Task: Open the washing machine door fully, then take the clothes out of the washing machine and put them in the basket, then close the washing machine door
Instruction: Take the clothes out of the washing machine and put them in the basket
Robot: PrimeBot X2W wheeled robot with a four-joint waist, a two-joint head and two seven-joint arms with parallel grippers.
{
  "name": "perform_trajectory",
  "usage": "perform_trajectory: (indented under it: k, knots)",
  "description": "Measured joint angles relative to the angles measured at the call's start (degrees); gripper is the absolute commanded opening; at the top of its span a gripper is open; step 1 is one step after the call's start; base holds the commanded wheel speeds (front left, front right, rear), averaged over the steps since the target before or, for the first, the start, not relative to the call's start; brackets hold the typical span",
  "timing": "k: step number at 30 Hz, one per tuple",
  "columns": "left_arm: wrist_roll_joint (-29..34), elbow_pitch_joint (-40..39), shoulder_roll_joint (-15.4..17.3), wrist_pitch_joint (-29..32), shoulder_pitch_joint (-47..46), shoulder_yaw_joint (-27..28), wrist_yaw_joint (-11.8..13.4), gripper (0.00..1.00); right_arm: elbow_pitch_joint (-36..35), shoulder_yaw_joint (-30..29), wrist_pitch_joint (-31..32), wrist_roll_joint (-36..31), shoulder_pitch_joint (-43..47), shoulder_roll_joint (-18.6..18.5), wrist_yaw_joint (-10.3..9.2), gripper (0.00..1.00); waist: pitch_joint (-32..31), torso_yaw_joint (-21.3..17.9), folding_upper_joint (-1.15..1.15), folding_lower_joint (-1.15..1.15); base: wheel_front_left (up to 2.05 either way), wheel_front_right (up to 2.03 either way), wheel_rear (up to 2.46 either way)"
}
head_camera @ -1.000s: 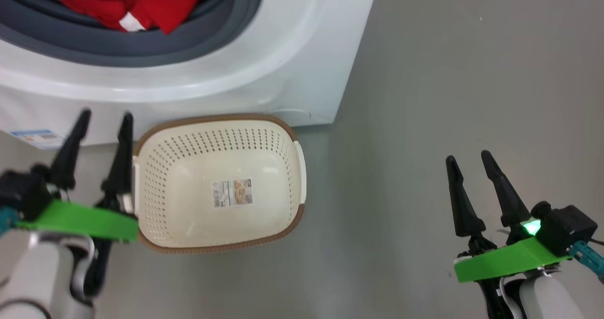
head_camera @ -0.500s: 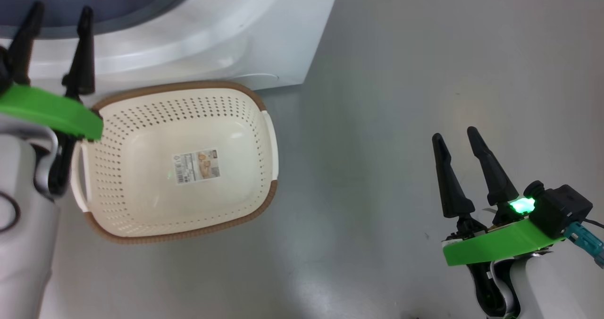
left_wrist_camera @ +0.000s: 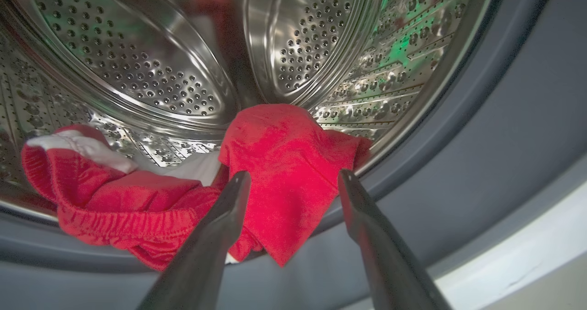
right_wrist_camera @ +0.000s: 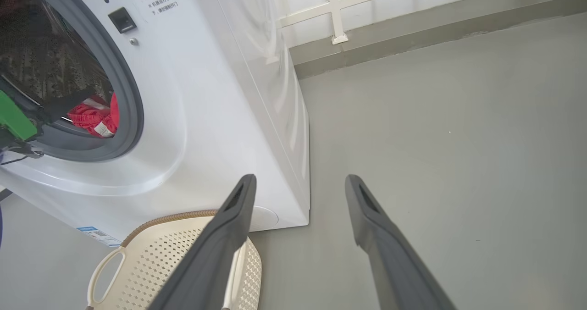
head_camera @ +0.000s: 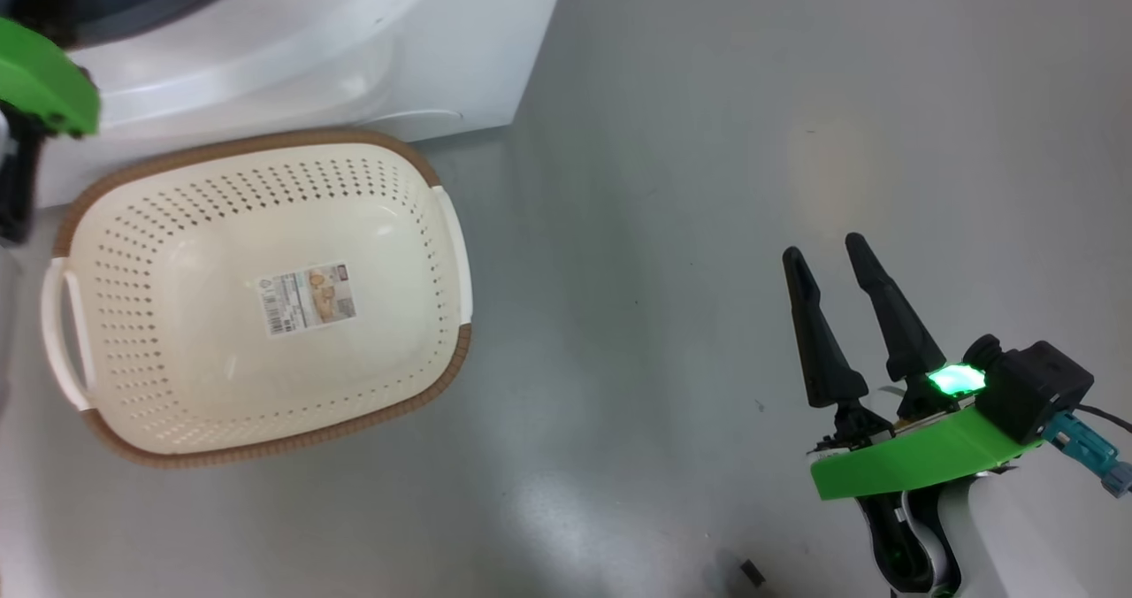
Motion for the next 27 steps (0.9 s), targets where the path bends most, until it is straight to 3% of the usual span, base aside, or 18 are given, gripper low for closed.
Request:
perform_trajectory:
  k: [14, 27]
  knots:
    - [-0.2, 11.2, 5.5, 3.2, -11.1, -5.6, 0.0, 1.00, -1.5, 2.2, 0.0, 1.0, -0.7, 0.0, 0.00, 1.00, 3.9, -4.2, 0.00, 0.00, 0.00, 0.00, 0.00]
    - [-4.5, 11.4, 8.0, 8.2, -13.5, -14.1, 0.0, 1.00, -2.3, 3.6, 0.0, 2.4, -0.7, 0.0, 0.00, 1.00, 6.0, -6.0, 0.00, 0.00, 0.00, 0.00, 0.00]
